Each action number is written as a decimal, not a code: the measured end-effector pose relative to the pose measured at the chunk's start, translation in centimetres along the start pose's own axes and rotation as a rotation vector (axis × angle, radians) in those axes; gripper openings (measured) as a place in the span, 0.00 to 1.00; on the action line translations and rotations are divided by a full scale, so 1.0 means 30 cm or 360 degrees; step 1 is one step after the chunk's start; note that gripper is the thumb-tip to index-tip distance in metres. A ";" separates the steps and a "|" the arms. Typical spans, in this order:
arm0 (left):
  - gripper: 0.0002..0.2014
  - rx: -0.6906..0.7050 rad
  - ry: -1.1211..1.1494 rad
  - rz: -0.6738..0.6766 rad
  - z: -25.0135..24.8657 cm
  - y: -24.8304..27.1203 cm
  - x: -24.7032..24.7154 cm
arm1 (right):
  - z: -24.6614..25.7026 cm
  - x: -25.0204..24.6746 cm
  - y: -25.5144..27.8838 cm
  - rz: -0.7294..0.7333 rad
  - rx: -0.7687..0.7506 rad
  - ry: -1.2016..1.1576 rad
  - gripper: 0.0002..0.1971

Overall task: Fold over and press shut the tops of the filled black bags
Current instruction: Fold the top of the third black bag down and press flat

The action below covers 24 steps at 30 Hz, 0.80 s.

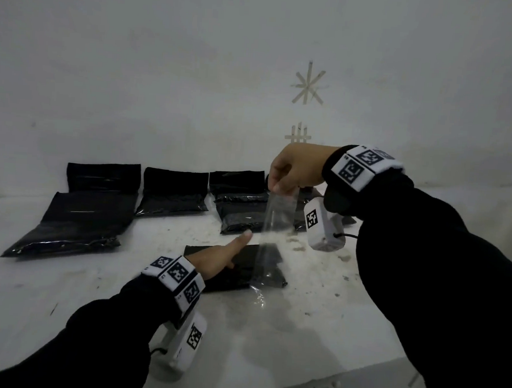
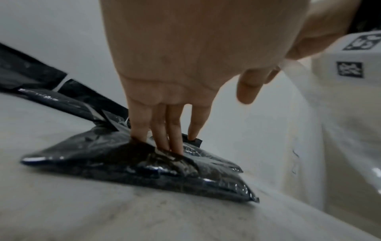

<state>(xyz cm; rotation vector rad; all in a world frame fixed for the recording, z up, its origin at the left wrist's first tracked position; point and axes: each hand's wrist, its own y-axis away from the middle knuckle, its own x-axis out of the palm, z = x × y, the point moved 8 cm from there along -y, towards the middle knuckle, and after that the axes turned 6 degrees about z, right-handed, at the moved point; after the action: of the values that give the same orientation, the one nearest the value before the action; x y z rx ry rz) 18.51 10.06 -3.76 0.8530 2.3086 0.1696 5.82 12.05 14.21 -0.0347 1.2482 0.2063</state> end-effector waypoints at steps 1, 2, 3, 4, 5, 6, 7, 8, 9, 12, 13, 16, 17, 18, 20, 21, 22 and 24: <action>0.53 0.0021 0.0082 0.0039 -0.004 0.007 0.000 | 0.001 -0.005 -0.004 -0.0035 -0.0018 -0.0051 0.07; 0.54 0.0036 0.0154 0.0070 -0.004 0.008 -0.001 | -0.002 -0.007 -0.009 -0.0072 -0.0027 -0.0108 0.06; 0.55 0.0040 0.0212 0.0086 -0.005 0.009 -0.005 | -0.008 -0.008 -0.013 -0.0112 -0.0031 -0.0164 0.07; 0.55 0.0018 0.0254 0.0091 0.004 0.003 -0.010 | -0.020 -0.004 -0.019 -0.0154 -0.0029 -0.0214 0.08; 0.55 0.0005 0.0293 0.0100 0.007 0.001 -0.010 | -0.034 0.003 -0.024 -0.0187 -0.0024 -0.0259 0.09; 0.56 -0.0018 0.0331 0.0109 0.020 -0.008 -0.014 | -0.051 0.016 -0.030 -0.0206 -0.0008 -0.0299 0.09; 0.56 -0.0030 0.0373 0.0123 0.029 -0.014 -0.016 | -0.070 0.032 -0.035 -0.0217 0.0010 -0.0348 0.09; 0.53 -0.0028 0.0420 0.0142 0.037 -0.021 -0.017 | -0.090 0.050 -0.039 -0.0226 0.0032 -0.0413 0.08; 0.47 0.0002 0.0445 0.0162 0.042 -0.025 -0.022 | -0.110 0.070 -0.044 -0.0239 0.0060 -0.0491 0.08; 0.25 0.0142 0.0361 0.0156 0.047 -0.030 -0.043 | -0.175 0.116 -0.037 -0.0313 0.0157 -0.0757 0.07; 0.19 0.0173 0.0332 0.0120 0.053 -0.033 -0.055 | -0.196 0.127 -0.033 -0.0349 0.0191 -0.0862 0.07; 0.08 0.0209 0.0469 0.0050 0.083 -0.041 -0.079 | -0.265 0.151 -0.027 -0.0466 0.0305 -0.1041 0.08; 0.08 0.0209 0.0567 0.0043 0.090 -0.038 -0.083 | -0.286 0.161 -0.026 -0.0494 0.0344 -0.1055 0.09; 0.09 0.0206 0.0659 0.0039 0.097 -0.037 -0.087 | -0.303 0.174 -0.024 -0.0512 0.0373 -0.1082 0.09; 0.09 0.0181 0.0782 0.0008 0.107 -0.036 -0.098 | -0.330 0.210 -0.021 -0.0517 0.0410 -0.1188 0.09; 0.08 0.0156 0.0804 -0.0026 0.112 -0.035 -0.105 | -0.342 0.231 -0.019 -0.0521 0.0425 -0.1258 0.09; 0.07 0.0135 0.0807 -0.0057 0.117 -0.034 -0.111 | -0.353 0.251 -0.015 -0.0534 0.0440 -0.1340 0.09; 0.06 0.0109 0.0799 -0.0084 0.122 -0.034 -0.116 | -0.370 0.293 -0.008 -0.0566 0.0467 -0.1534 0.07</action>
<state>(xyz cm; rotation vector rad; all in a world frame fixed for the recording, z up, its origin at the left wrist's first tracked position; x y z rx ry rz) 22.25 6.75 -5.03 0.8547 2.8145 0.3125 -1.88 11.47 2.34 0.0890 0.2869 -0.2574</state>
